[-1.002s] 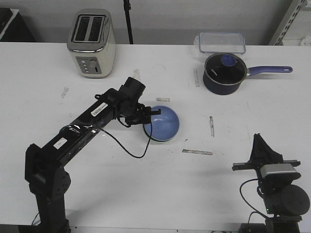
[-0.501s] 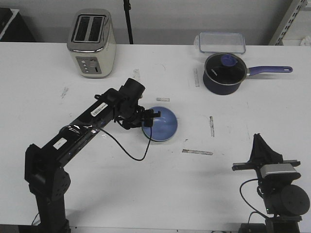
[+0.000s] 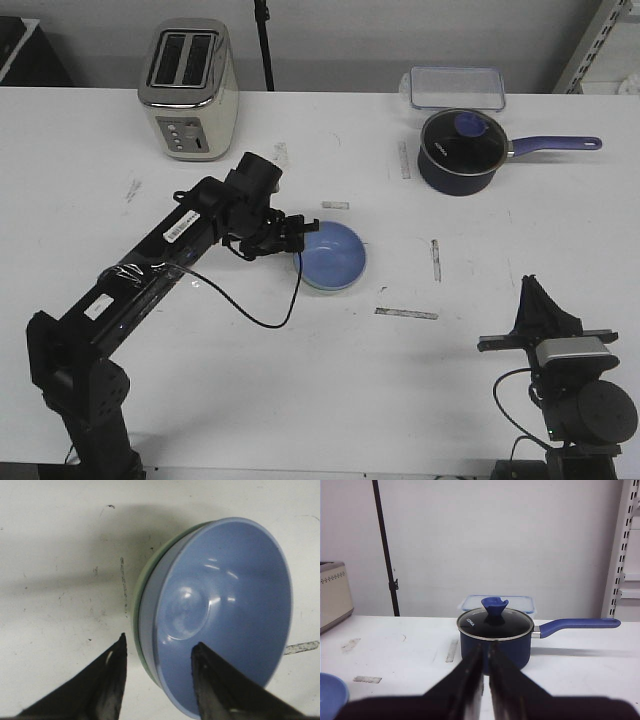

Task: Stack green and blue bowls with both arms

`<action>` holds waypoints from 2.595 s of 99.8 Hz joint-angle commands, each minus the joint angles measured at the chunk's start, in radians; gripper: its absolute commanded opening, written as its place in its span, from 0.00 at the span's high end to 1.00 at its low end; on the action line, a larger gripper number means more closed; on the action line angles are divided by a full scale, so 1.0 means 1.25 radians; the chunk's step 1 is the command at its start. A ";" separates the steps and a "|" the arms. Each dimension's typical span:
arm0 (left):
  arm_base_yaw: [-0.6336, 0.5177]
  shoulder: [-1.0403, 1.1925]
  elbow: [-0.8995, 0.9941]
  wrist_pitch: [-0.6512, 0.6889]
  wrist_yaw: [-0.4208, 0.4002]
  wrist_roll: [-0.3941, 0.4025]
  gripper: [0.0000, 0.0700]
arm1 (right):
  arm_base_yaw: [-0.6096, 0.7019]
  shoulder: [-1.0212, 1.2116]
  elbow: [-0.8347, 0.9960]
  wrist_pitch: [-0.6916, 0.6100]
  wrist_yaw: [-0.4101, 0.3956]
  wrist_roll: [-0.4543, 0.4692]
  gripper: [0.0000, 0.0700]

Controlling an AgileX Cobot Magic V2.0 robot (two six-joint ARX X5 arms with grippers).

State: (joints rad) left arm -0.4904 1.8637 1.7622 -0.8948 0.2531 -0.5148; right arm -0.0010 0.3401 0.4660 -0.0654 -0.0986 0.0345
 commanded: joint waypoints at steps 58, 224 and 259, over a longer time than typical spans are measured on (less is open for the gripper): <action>0.139 -0.326 -0.374 0.344 0.001 0.083 0.91 | 0.000 -0.001 0.002 0.011 0.001 0.011 0.99; 0.331 -1.340 -1.104 0.757 -0.167 0.406 1.00 | 0.000 -0.001 0.002 0.011 0.001 0.011 0.99; 0.355 -1.378 -1.125 0.759 -0.212 0.409 1.00 | 0.000 -0.001 0.002 0.011 0.001 0.011 0.99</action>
State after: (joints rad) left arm -0.0631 0.1471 0.3676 0.0452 -0.0036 -0.0151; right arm -0.0010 0.3401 0.4660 -0.0650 -0.0986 0.0345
